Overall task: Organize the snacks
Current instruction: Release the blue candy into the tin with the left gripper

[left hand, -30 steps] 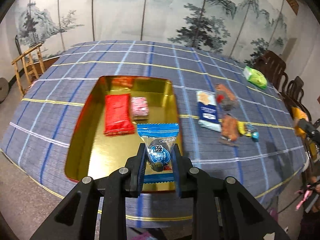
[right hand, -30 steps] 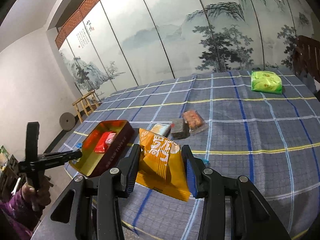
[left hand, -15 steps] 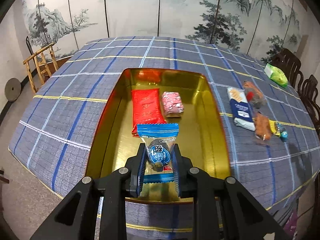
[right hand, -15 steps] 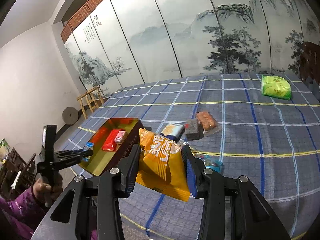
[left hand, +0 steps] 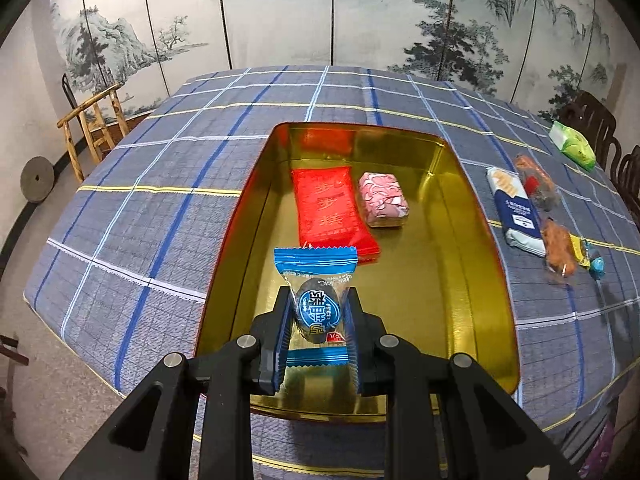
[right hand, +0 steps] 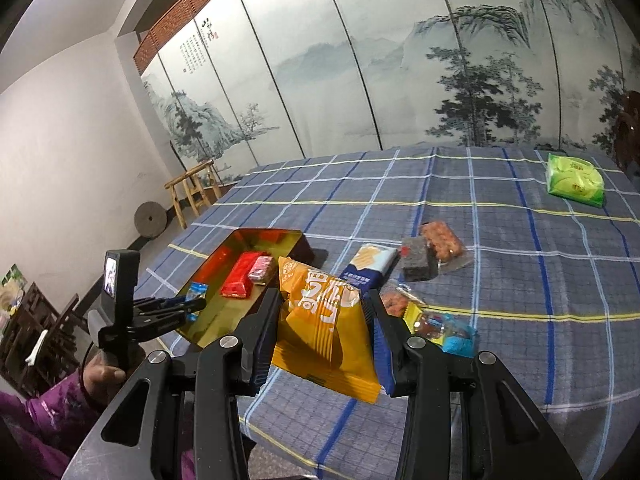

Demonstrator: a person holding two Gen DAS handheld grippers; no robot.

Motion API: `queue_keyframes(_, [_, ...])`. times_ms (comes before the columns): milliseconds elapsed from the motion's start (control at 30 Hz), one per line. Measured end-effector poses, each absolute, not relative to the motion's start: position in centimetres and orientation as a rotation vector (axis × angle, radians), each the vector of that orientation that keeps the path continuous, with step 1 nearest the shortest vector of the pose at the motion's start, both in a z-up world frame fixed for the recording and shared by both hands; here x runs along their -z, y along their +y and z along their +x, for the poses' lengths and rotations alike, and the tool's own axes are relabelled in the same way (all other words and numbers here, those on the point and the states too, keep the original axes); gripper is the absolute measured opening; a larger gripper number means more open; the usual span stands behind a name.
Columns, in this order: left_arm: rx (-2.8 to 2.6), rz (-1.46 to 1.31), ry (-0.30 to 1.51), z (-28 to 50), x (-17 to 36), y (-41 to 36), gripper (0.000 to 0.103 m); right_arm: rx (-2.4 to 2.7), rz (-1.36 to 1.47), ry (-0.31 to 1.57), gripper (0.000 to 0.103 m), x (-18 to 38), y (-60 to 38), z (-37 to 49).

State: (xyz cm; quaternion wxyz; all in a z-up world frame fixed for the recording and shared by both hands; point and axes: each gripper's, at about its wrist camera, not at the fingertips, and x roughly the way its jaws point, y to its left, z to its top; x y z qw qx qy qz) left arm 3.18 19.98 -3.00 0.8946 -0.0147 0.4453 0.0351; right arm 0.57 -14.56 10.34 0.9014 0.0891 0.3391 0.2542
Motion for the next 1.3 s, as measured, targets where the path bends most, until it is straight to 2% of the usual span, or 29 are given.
queue_keyframes(1167, [-0.106,-0.064,0.931,3.4,3.8,22.7,0.024,-0.653,0.111,0.741,0.043,-10.3,-6.8,2.2])
queue_keyframes(1300, [-0.099,-0.087,0.931,3.3,3.6,23.1,0.028,-0.668,0.102,0.747,0.043,-10.2,-6.0,2.6])
